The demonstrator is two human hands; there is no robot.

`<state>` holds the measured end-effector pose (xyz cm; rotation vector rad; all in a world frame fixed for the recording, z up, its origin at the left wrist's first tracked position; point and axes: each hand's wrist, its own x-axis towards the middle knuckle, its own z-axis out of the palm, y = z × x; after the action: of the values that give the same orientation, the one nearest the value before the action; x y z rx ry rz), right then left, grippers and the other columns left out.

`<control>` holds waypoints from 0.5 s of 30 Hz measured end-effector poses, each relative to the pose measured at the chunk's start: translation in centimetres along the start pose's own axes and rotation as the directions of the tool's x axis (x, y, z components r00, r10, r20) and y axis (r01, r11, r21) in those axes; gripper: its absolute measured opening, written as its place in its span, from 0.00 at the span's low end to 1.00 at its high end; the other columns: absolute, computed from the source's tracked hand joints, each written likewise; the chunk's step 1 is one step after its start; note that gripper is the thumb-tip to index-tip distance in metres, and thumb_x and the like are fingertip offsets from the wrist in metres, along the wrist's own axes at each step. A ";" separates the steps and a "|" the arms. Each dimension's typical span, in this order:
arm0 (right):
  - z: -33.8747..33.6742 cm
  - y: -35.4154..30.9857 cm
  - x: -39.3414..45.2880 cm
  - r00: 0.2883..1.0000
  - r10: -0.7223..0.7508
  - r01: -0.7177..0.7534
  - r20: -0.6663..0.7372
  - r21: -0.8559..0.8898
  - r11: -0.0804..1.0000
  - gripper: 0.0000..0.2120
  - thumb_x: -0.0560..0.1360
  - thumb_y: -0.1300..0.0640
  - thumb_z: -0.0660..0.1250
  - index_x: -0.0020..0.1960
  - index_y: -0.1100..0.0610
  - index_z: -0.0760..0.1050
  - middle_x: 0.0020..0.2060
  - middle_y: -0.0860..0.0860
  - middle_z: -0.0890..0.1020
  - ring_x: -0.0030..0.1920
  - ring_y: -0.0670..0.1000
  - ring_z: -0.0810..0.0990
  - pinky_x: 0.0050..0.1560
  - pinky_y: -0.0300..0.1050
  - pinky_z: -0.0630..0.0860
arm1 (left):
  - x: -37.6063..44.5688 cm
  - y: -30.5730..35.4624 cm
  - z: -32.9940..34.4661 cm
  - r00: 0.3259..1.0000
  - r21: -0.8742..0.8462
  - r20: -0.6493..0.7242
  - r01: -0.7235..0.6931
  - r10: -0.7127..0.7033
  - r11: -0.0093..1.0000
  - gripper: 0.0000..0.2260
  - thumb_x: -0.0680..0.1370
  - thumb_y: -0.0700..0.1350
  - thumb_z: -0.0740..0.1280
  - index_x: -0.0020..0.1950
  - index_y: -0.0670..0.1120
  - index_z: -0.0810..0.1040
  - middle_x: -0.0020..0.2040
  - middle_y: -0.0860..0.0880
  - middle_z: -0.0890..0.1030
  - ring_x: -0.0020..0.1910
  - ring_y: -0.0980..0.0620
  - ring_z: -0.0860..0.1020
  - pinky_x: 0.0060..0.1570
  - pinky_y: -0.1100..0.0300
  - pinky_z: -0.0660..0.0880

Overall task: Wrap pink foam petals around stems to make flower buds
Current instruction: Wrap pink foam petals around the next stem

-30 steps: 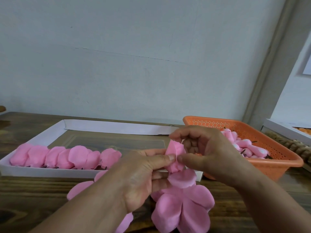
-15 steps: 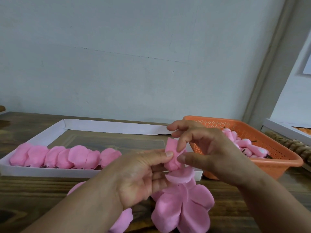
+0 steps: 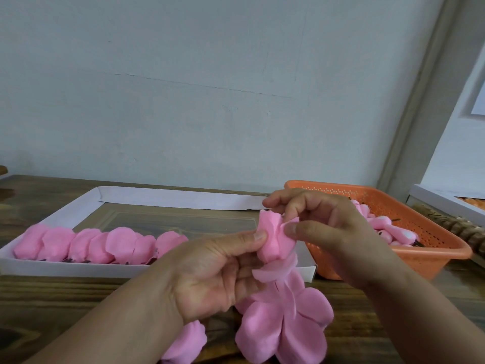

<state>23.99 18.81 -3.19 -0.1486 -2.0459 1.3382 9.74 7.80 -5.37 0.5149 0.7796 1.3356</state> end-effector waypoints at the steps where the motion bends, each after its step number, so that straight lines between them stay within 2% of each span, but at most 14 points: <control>1: 0.0 0.0 0.0 1.000 0.001 -0.001 -0.001 0.017 1.000 0.08 0.63 0.67 0.66 0.32 0.55 0.78 0.50 0.52 0.83 0.51 0.47 0.80 0.50 0.38 0.76 | 0.0 0.1 0.0 1.000 -0.009 0.009 0.004 -0.004 1.000 0.14 0.58 0.36 0.73 0.41 0.34 0.84 0.42 0.38 0.84 0.36 0.46 0.84 0.37 0.56 0.81; 5: 0.0 0.0 0.0 1.000 -0.014 0.014 0.015 0.011 1.000 0.08 0.64 0.67 0.66 0.32 0.55 0.78 0.49 0.51 0.83 0.51 0.47 0.80 0.49 0.39 0.76 | 0.0 0.1 -0.2 1.000 -0.009 0.028 0.012 -0.012 1.000 0.14 0.59 0.37 0.73 0.44 0.35 0.85 0.44 0.39 0.84 0.38 0.46 0.84 0.39 0.56 0.81; 9: -0.1 -0.1 -0.1 0.998 -0.045 0.050 0.034 -0.166 0.985 0.05 0.65 0.64 0.69 0.35 0.56 0.78 0.50 0.48 0.82 0.53 0.47 0.80 0.54 0.39 0.75 | -0.1 0.1 -0.4 1.000 0.084 0.009 -0.007 0.006 0.996 0.15 0.61 0.38 0.72 0.46 0.37 0.85 0.45 0.40 0.84 0.38 0.47 0.84 0.45 0.56 0.79; 12: 0.0 -0.3 -0.1 0.996 -0.062 0.075 0.057 -0.258 0.963 0.06 0.66 0.64 0.69 0.35 0.54 0.77 0.48 0.47 0.83 0.52 0.47 0.81 0.56 0.41 0.74 | -0.3 0.1 -0.3 0.999 0.206 -0.001 -0.032 0.033 0.978 0.13 0.60 0.41 0.73 0.43 0.41 0.86 0.43 0.42 0.85 0.38 0.48 0.85 0.38 0.58 0.81; 15: 0.2 -0.4 -0.2 0.997 -0.037 0.052 0.062 -0.262 0.964 0.04 0.66 0.65 0.68 0.36 0.58 0.76 0.46 0.49 0.83 0.49 0.48 0.82 0.51 0.46 0.77 | -0.5 0.0 -0.2 0.999 0.268 -0.005 -0.051 0.054 0.962 0.10 0.61 0.42 0.72 0.40 0.42 0.87 0.42 0.43 0.85 0.38 0.49 0.85 0.35 0.60 0.82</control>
<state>24.15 18.38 -3.01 -0.1823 -2.2559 1.0487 9.54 7.32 -5.38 0.7461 0.9690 1.2893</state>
